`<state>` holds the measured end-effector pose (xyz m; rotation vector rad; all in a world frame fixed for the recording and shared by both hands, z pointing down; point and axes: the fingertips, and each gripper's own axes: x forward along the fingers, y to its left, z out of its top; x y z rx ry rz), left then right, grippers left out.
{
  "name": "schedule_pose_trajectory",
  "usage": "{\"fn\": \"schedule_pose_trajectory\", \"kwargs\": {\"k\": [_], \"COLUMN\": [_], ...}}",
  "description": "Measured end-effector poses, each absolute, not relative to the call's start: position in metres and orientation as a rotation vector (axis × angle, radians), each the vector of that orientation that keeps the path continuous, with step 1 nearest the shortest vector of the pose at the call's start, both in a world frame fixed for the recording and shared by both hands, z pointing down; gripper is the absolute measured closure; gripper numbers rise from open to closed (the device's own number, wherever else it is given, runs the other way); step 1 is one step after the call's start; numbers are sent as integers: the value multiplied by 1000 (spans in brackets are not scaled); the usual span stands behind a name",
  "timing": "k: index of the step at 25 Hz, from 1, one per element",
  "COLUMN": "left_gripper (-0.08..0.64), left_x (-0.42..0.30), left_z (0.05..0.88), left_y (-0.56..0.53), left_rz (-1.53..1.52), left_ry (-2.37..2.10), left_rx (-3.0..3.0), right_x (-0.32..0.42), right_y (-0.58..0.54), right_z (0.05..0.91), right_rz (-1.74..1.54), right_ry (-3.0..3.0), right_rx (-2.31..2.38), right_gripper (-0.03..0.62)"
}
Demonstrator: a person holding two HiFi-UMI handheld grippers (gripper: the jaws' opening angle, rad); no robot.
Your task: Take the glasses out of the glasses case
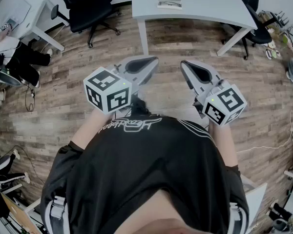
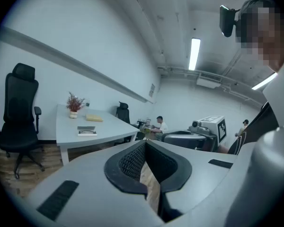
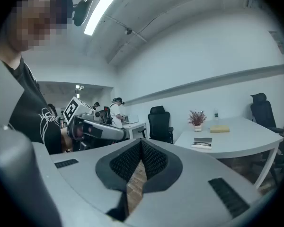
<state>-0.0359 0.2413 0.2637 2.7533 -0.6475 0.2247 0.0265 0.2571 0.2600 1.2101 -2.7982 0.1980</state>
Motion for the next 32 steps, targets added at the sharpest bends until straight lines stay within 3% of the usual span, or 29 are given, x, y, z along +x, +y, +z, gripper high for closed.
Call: {"fn": "schedule_pose_trajectory", "kwargs": {"k": [32], "left_gripper": [554], "left_x": [10], "left_z": [263], "left_y": [241], "left_rz": [298], "left_ry": [-617], "left_rx": [2762], "right_x": [59], "right_y": [263], "right_z": [269], "right_rz": [239], "right_ry": [-2786], "right_rx": [1174], "right_gripper": [583]}}
